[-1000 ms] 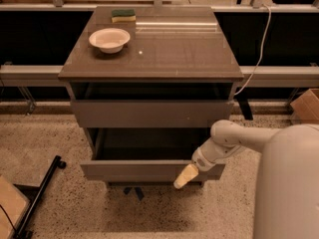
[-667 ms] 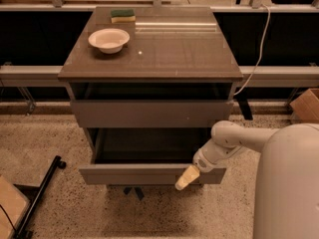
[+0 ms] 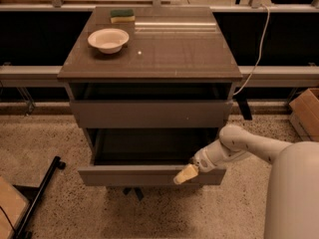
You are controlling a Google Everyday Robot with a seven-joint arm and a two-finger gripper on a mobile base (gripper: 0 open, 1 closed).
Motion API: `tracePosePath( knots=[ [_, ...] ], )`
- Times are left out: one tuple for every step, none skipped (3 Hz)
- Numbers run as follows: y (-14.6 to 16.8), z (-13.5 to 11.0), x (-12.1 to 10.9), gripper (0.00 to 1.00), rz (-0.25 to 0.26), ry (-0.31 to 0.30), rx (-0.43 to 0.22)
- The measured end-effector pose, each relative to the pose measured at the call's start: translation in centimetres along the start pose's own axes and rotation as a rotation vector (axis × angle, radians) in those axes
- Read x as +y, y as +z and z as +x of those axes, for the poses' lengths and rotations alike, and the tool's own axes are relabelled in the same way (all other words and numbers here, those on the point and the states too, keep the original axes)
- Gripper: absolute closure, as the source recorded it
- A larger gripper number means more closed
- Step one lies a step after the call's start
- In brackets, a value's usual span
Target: Open middle drawer
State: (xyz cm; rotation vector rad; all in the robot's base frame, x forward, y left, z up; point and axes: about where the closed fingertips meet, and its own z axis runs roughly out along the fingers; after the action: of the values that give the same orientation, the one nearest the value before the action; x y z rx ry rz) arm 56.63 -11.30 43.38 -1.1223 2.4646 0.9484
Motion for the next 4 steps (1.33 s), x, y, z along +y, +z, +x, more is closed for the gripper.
tracePosePath(
  knots=[
    [-0.1, 0.0, 0.0, 0.47, 0.000, 0.000, 0.000],
    [-0.1, 0.0, 0.0, 0.70, 0.000, 0.000, 0.000],
    [-0.1, 2.5, 1.1, 0.67, -0.085, 0.026, -0.010],
    [-0.1, 2.9, 1.3, 0.44, -0.100, 0.031, -0.011]
  ],
)
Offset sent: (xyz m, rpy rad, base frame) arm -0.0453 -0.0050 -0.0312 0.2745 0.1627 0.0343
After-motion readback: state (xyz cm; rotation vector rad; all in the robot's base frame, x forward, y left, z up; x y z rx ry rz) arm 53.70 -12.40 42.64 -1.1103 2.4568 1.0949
